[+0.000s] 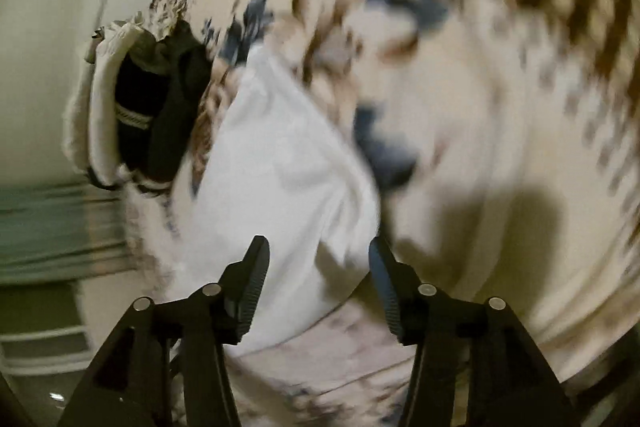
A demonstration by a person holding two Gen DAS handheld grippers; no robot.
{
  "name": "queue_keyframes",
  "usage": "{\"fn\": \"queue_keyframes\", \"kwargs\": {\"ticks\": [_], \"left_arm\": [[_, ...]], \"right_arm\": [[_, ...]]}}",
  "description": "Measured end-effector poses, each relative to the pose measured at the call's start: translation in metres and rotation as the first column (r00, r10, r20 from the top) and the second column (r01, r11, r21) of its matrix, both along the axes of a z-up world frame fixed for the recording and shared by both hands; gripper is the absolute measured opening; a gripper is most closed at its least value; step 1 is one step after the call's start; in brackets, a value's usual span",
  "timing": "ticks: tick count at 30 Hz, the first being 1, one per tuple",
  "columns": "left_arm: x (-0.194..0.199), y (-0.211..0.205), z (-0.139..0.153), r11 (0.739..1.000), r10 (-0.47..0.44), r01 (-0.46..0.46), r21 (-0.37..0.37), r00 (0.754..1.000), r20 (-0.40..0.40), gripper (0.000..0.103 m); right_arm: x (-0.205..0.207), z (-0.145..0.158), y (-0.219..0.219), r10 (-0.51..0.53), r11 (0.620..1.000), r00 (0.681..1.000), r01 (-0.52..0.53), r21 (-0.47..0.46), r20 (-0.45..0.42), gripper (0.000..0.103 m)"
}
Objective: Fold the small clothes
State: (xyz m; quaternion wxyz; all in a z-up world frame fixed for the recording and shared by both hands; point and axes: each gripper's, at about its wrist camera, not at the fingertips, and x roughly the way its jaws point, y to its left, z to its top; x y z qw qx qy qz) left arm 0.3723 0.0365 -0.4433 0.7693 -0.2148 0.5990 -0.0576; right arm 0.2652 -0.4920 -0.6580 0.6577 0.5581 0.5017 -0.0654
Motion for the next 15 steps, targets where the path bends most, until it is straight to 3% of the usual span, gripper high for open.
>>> {"fn": "queue_keyframes", "kwargs": {"ticks": [1, 5, 7, 12, 15], "left_arm": [[0.004, -0.009, -0.002, 1.0, -0.019, 0.019, 0.012, 1.0, 0.004, 0.065], [0.022, -0.058, -0.032, 0.994, -0.107, 0.108, 0.02, 0.994, -0.029, 0.066], [0.027, -0.073, -0.05, 0.985, -0.149, 0.153, 0.075, 0.987, -0.055, 0.066], [0.028, -0.078, -0.069, 0.978, -0.176, 0.183, 0.096, 0.982, -0.075, 0.067], [0.028, -0.073, -0.069, 0.983, -0.164, 0.17, 0.075, 0.983, -0.08, 0.067]], "right_arm": [[-0.003, -0.011, 0.009, -0.004, 0.999, 1.0, 0.004, 0.042, -0.002, 0.061], [-0.001, -0.057, 0.04, -0.046, 0.992, 0.999, 0.043, 0.122, 0.021, 0.061], [0.003, -0.072, 0.049, -0.102, 0.984, 0.993, 0.09, 0.153, 0.068, 0.061], [0.013, -0.079, 0.063, -0.241, 0.959, 0.95, 0.202, 0.197, 0.199, 0.063], [0.025, -0.079, 0.077, -0.239, 0.953, 0.935, 0.174, 0.247, 0.263, 0.063]]}}
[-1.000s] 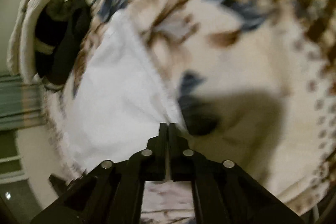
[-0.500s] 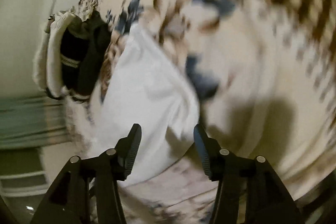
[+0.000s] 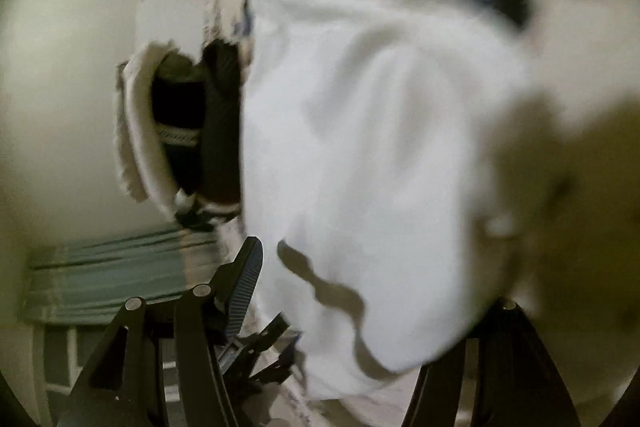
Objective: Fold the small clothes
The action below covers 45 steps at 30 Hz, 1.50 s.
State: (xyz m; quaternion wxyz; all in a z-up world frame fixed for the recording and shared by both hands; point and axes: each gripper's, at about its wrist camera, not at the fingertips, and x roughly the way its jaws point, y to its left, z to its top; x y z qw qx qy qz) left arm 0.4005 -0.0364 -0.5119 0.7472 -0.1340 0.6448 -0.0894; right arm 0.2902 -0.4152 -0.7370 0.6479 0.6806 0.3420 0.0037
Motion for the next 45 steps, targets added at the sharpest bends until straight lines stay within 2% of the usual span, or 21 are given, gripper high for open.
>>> {"fn": "queue_keyframes", "kwargs": {"ticks": [4, 9, 12, 16, 19, 20, 24, 27, 29, 31, 32, 33, 34, 35, 37, 38, 40, 42, 43, 44, 45], "left_arm": [[0.0, 0.005, 0.002, 1.0, 0.01, -0.01, -0.014, 1.0, -0.014, 0.067], [-0.002, 0.003, 0.002, 1.0, 0.004, -0.004, -0.008, 1.0, -0.014, 0.067], [-0.003, 0.002, 0.002, 1.0, 0.006, -0.006, -0.01, 1.0, -0.006, 0.067], [-0.005, 0.005, 0.002, 1.0, 0.015, -0.015, -0.023, 1.0, -0.003, 0.067], [-0.008, 0.015, 0.008, 0.998, 0.037, -0.037, -0.048, 0.999, -0.004, 0.067], [-0.01, 0.02, 0.012, 0.997, 0.052, -0.052, -0.053, 0.999, -0.002, 0.067], [-0.024, 0.061, 0.031, 0.986, 0.151, -0.15, -0.074, 0.989, 0.003, 0.067], [-0.043, 0.11, 0.044, 0.963, 0.261, -0.259, -0.067, 0.965, 0.011, 0.067], [-0.057, 0.147, 0.05, 0.937, 0.347, -0.346, -0.055, 0.938, 0.012, 0.067], [-0.075, 0.184, 0.052, 0.9, 0.434, -0.433, -0.044, 0.901, 0.01, 0.067], [-0.088, 0.202, 0.051, 0.877, 0.481, -0.48, -0.031, 0.877, 0.009, 0.067], [-0.096, 0.215, 0.048, 0.861, 0.509, -0.509, -0.018, 0.861, 0.007, 0.067], [-0.104, 0.223, 0.045, 0.847, 0.532, -0.532, -0.007, 0.847, 0.003, 0.067], [-0.114, 0.236, 0.04, 0.825, 0.565, -0.565, 0.001, 0.825, -0.01, 0.067], [-0.128, 0.252, 0.035, 0.791, 0.612, -0.612, -0.008, 0.79, -0.026, 0.067], [-0.133, 0.255, 0.032, 0.78, 0.625, -0.626, -0.01, 0.78, -0.032, 0.067], [-0.138, 0.256, 0.029, 0.771, 0.636, -0.636, -0.019, 0.771, -0.035, 0.067], [-0.141, 0.255, 0.027, 0.772, 0.634, -0.635, -0.03, 0.772, -0.039, 0.067], [-0.141, 0.253, 0.026, 0.773, 0.632, -0.633, -0.043, 0.774, -0.043, 0.067], [-0.143, 0.255, 0.026, 0.774, 0.629, -0.631, -0.053, 0.776, -0.045, 0.067], [-0.142, 0.253, 0.026, 0.775, 0.627, -0.629, -0.061, 0.778, -0.047, 0.067]], "right_arm": [[0.026, -0.001, 0.016, 0.083, 0.996, 0.996, -0.082, -0.04, 0.014, 0.063], [0.04, -0.007, 0.015, 0.037, 0.999, 0.998, -0.037, -0.014, 0.042, 0.062], [0.038, 0.001, 0.015, -0.017, 0.997, 0.999, 0.019, -0.07, 0.03, 0.037], [0.036, 0.015, 0.018, -0.058, 0.989, 0.998, 0.054, -0.135, -0.028, 0.026], [0.039, 0.036, 0.022, -0.049, 0.968, 0.997, 0.032, -0.249, -0.063, 0.023], [0.044, 0.051, 0.027, -0.028, 0.943, 0.997, 0.0, -0.333, -0.078, 0.022], [0.068, 0.104, 0.062, 0.074, 0.751, 0.986, -0.155, -0.642, -0.151, 0.02], [0.094, 0.137, 0.112, 0.181, 0.489, 0.955, -0.296, -0.82, -0.237, 0.02], [0.113, 0.149, 0.172, 0.28, 0.17, 0.899, -0.392, -0.904, -0.337, 0.02], [0.122, 0.139, 0.241, 0.373, -0.187, 0.802, -0.428, -0.884, -0.467, 0.02], [0.118, 0.125, 0.279, 0.424, -0.344, 0.735, -0.41, -0.844, -0.53, 0.02], [0.112, 0.107, 0.309, 0.454, -0.468, 0.659, -0.396, -0.79, -0.6, 0.02], [0.107, 0.096, 0.325, 0.47, -0.524, 0.615, -0.382, -0.761, -0.633, 0.02], [0.095, 0.077, 0.343, 0.5, -0.582, 0.547, -0.363, -0.728, -0.672, 0.02], [0.082, 0.057, 0.357, 0.488, -0.646, 0.498, -0.346, -0.68, -0.717, 0.02], [0.074, 0.047, 0.361, 0.467, -0.688, 0.495, -0.317, -0.653, -0.732, 0.021], [0.07, 0.046, 0.359, 0.466, -0.683, 0.504, -0.317, -0.658, -0.727, 0.024], [0.075, 0.055, 0.351, 0.496, -0.617, 0.494, -0.379, -0.69, -0.714, 0.029], [0.079, 0.063, 0.344, 0.552, -0.542, 0.461, -0.434, -0.719, -0.695, 0.042], [0.081, 0.072, 0.337, 0.613, -0.466, 0.431, -0.48, -0.743, -0.662, 0.047], [0.082, 0.078, 0.332, 0.658, -0.413, 0.406, -0.511, -0.754, -0.635, 0.056]]}}
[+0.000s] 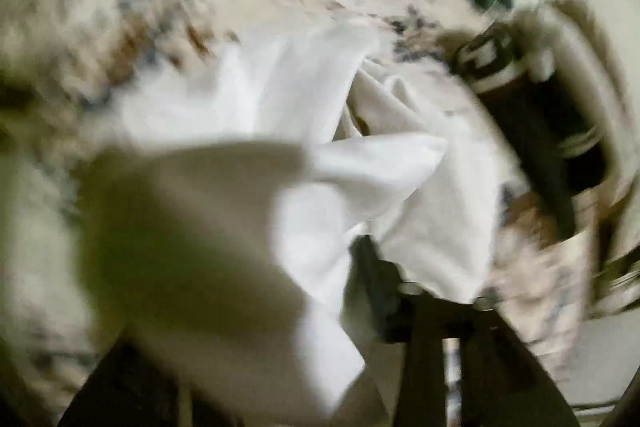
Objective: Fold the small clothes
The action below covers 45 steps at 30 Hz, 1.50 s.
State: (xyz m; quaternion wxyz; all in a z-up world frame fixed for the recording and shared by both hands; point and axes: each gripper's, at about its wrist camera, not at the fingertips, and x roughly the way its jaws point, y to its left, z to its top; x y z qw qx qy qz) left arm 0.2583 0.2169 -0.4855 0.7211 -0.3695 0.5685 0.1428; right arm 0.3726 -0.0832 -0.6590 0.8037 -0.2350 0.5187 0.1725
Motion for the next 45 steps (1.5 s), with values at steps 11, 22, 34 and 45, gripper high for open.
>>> {"fn": "queue_keyframes", "kwargs": {"ticks": [11, 22, 34, 45], "left_arm": [[0.029, -0.048, 0.028, 0.994, -0.062, 0.072, -0.087, 0.992, 0.107, 0.067], [0.058, -0.106, 0.034, 0.974, -0.185, 0.197, -0.116, 0.977, 0.103, 0.067], [-0.046, -0.026, -0.015, 0.99, -0.043, 0.07, 0.12, 0.976, -0.214, 0.067], [-0.045, -0.043, 0.003, 0.996, -0.02, 0.031, 0.088, 0.991, -0.131, 0.067]], "right_arm": [[0.035, 0.053, -0.126, -0.191, 0.746, 0.896, 0.398, 0.534, -0.401, 0.064], [0.044, 0.068, -0.169, -0.3, 0.74, 0.887, 0.448, 0.502, -0.35, 0.064], [-0.113, -0.014, 0.027, 0.642, 0.74, 0.75, -0.553, -0.383, 0.157, 0.064], [-0.051, -0.005, 0.045, 0.451, 0.873, 0.87, -0.383, -0.303, 0.201, 0.035]]}}
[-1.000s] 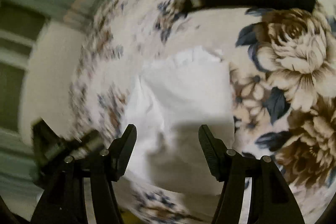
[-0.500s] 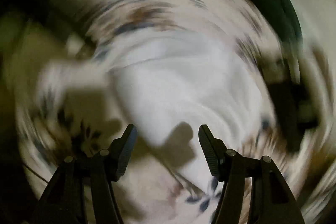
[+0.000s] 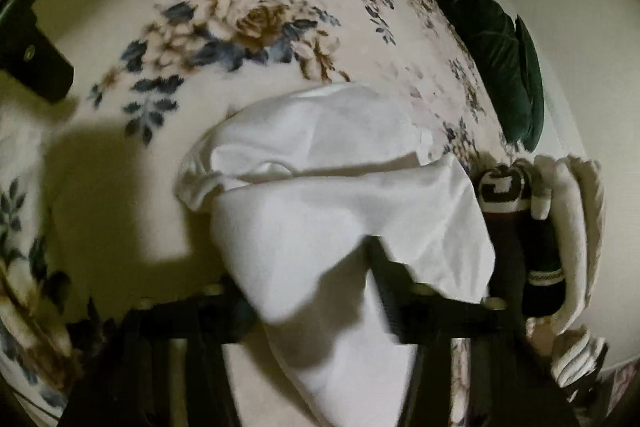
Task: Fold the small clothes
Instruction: 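Grasp the white shirt edge with the right gripper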
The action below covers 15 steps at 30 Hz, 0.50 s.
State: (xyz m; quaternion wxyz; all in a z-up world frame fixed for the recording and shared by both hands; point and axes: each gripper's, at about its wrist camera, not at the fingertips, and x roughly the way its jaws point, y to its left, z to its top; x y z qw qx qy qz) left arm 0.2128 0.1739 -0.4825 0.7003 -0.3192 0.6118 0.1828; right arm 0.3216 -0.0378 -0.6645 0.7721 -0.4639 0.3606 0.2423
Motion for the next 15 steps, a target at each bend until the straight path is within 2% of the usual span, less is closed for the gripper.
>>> {"fn": "queue_keyframes", "kwargs": {"ticks": [2, 4, 6, 7, 8, 9, 10, 11, 12, 13, 14, 15], "left_arm": [[0.001, -0.003, 0.004, 1.0, -0.002, 0.002, -0.004, 1.0, 0.017, 0.067], [0.002, -0.007, 0.006, 1.0, -0.007, 0.007, 0.0, 1.0, 0.027, 0.067], [0.006, -0.014, 0.008, 1.0, -0.016, 0.016, 0.005, 0.999, 0.034, 0.067], [0.009, -0.018, 0.009, 1.0, -0.025, 0.024, 0.008, 0.999, 0.039, 0.067], [0.011, -0.022, 0.011, 0.999, -0.033, 0.033, 0.01, 0.999, 0.041, 0.067], [0.016, -0.024, 0.012, 0.999, -0.041, 0.04, 0.009, 0.998, 0.044, 0.067], [0.017, -0.028, 0.013, 0.999, -0.048, 0.048, 0.009, 0.998, 0.049, 0.067], [0.026, -0.037, 0.014, 0.998, -0.059, 0.059, 0.008, 0.997, 0.059, 0.067], [0.03, -0.042, 0.016, 0.998, -0.068, 0.068, 0.007, 0.995, 0.068, 0.067], [0.036, -0.051, 0.018, 0.996, -0.085, 0.085, 0.004, 0.993, 0.079, 0.067], [0.04, -0.058, 0.019, 0.995, -0.1, 0.1, 0.001, 0.991, 0.086, 0.067], [0.046, -0.066, 0.019, 0.993, -0.114, 0.114, -0.003, 0.989, 0.092, 0.067]], "right_arm": [[0.014, 0.008, -0.003, -0.051, 0.994, 0.997, 0.056, 0.092, -0.054, 0.027], [0.025, 0.026, -0.018, -0.129, 0.964, 0.982, 0.156, 0.215, -0.138, 0.022], [0.045, 0.044, -0.044, -0.206, 0.879, 0.934, 0.307, 0.365, -0.29, 0.019], [0.056, 0.051, -0.061, -0.243, 0.811, 0.894, 0.401, 0.426, -0.378, 0.018], [0.071, 0.058, -0.088, -0.275, 0.69, 0.822, 0.53, 0.494, -0.498, 0.018], [0.077, 0.06, -0.104, -0.281, 0.615, 0.782, 0.592, 0.522, -0.556, 0.018], [0.085, 0.064, -0.13, -0.29, 0.493, 0.722, 0.675, 0.548, -0.629, 0.017], [0.09, 0.067, -0.169, -0.301, 0.301, 0.64, 0.767, 0.566, -0.707, 0.017], [0.09, 0.069, -0.192, -0.302, 0.193, 0.601, 0.799, 0.57, -0.74, 0.017], [0.086, 0.069, -0.227, -0.31, 0.027, 0.544, 0.824, 0.565, -0.779, 0.017], [0.074, 0.066, -0.271, -0.337, -0.172, 0.467, 0.823, 0.541, -0.817, 0.016], [0.067, 0.062, -0.294, -0.36, -0.267, 0.421, 0.809, 0.524, -0.833, 0.015]]}}
